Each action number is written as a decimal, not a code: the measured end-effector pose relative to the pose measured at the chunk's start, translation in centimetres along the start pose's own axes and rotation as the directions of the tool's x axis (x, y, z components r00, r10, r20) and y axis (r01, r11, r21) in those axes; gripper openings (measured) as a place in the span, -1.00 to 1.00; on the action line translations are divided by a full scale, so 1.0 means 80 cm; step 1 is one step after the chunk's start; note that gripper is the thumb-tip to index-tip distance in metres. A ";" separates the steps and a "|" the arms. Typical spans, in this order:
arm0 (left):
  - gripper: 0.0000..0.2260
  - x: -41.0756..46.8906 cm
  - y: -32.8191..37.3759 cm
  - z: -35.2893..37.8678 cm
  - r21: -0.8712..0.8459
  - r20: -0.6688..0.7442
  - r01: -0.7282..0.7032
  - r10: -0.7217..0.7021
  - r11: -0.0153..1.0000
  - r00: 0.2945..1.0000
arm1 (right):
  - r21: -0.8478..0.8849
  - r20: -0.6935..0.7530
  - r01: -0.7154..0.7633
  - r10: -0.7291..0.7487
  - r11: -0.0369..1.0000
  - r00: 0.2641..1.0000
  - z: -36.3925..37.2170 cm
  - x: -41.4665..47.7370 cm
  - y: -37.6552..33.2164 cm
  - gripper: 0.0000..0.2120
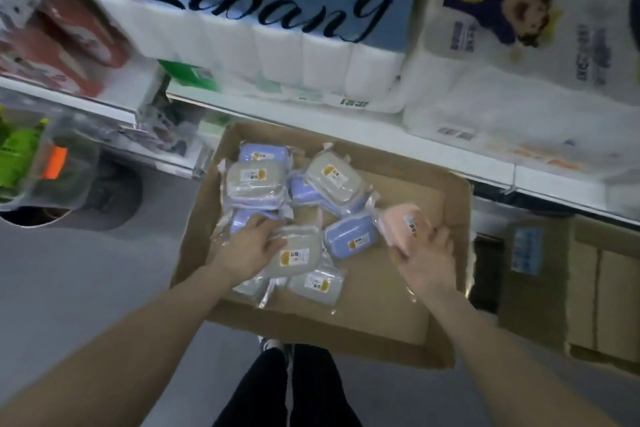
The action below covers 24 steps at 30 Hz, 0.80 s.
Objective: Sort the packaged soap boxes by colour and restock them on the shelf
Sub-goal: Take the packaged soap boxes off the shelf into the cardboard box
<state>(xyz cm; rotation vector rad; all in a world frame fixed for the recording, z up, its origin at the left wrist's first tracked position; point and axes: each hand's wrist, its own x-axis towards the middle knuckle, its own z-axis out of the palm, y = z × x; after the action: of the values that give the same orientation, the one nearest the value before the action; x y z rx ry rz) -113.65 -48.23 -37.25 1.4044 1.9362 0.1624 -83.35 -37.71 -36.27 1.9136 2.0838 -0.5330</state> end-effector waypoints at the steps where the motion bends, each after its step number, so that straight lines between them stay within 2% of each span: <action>1: -0.57 0.007 -0.003 0.020 0.000 0.045 0.000 0.000 1.000 0.999 | 0.011 0.033 -0.033 0.032 0.999 0.999 0.021 0.001 0.009 -0.25; 3: -0.53 0.020 -0.007 0.050 -0.055 0.093 -0.016 0.021 0.998 0.995 | 0.032 0.072 -0.081 0.079 0.996 0.994 0.057 0.004 0.024 -0.27; 5: -0.62 0.037 -0.014 0.071 -0.097 0.065 -0.046 0.052 0.994 0.996 | 0.055 0.069 -0.114 0.110 0.992 0.991 0.083 0.009 0.031 -0.27; 9: -0.73 0.079 -0.025 0.088 -0.064 -0.069 -0.123 0.119 0.990 0.991 | 0.113 0.021 -0.184 0.183 0.976 0.983 0.120 0.033 0.037 -0.25; 12: -0.74 0.102 -0.030 0.090 0.030 -0.179 -0.134 0.137 0.991 0.974 | 0.085 0.021 -0.218 0.217 0.972 0.976 0.137 0.052 0.039 -0.27; 16: -0.74 0.110 -0.029 0.094 0.106 -0.228 -0.155 0.175 0.982 0.958 | 0.053 0.089 -0.206 0.201 0.977 0.976 0.142 0.062 0.037 -0.26; 20: -0.69 0.097 -0.015 0.085 0.236 -0.240 -0.155 0.212 0.959 0.947 | 0.020 0.050 -0.134 0.133 0.991 0.990 0.121 0.053 0.028 -0.32; 24: -0.68 0.081 0.005 0.051 0.272 -0.251 -0.197 0.268 0.942 0.930 | -0.073 -0.018 -0.011 0.010 0.997 1.000 0.077 0.033 0.017 -0.35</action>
<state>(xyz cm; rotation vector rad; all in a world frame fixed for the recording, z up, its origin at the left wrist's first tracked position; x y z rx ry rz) -111.74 -43.67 -43.17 1.8644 2.0668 0.2599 -82.58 -37.93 -43.05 1.8938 2.0728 -0.4335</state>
